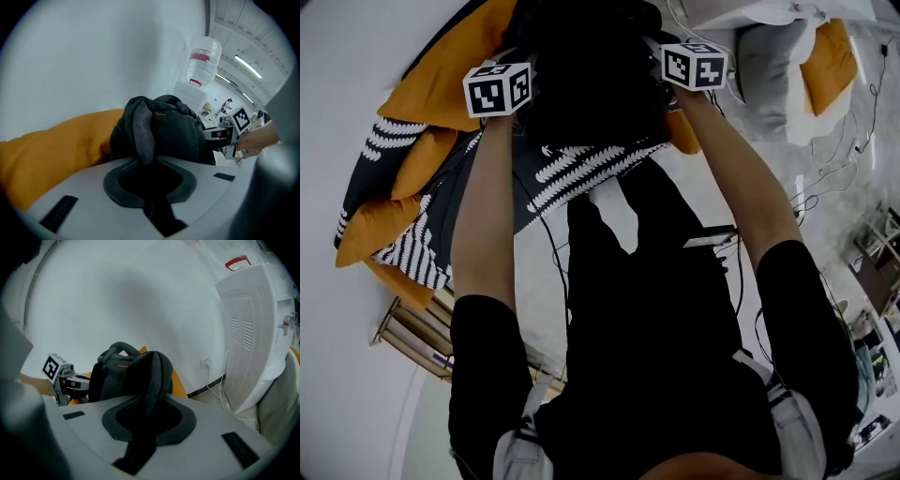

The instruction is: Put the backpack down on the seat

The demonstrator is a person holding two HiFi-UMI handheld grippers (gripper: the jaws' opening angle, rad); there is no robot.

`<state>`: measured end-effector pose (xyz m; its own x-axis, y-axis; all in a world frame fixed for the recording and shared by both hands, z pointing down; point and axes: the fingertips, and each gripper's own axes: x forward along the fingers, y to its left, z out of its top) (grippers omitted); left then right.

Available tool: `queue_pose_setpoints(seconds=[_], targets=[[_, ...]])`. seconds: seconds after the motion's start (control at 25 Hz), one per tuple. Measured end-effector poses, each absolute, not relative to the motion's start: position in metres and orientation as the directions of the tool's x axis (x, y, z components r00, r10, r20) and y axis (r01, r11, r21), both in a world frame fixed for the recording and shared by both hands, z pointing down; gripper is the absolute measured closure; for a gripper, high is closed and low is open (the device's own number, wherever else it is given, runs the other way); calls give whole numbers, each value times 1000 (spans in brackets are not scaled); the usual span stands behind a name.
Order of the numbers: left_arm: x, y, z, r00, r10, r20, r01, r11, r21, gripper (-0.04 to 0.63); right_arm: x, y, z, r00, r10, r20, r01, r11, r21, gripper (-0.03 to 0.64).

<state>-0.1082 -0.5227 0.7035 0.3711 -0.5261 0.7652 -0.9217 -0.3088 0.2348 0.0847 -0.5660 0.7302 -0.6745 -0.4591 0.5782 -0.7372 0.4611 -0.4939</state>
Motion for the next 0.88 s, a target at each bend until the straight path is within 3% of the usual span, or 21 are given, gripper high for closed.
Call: queue_pose_setpoints(seconds=[0.12,0.2,0.48,0.8,0.88], targets=[[-107,-515,708,363,-506,782,-924,-303,233,526,86,-562,729,-684,-449,575,-729,457,-510,509],[-109,-508,709,360,-493,792,-925,-299,235,467,85,-558,726,-703,-438,561,-711,453,-537,483],[-112,-477,708,363,-487,795,-923,-304,235,394,94,-529,721,-696,-421,581,-715,476,-512,454],[-110,-437,686,388,-526,757,-917,-307,256,396,117,-479,701,-673,-435,598,-735,481,-477,446],[-105,-425,675,406,-545,734,-910,-315,269,432,125,-464,690,-668,-453,591,-742,475,-474,451]])
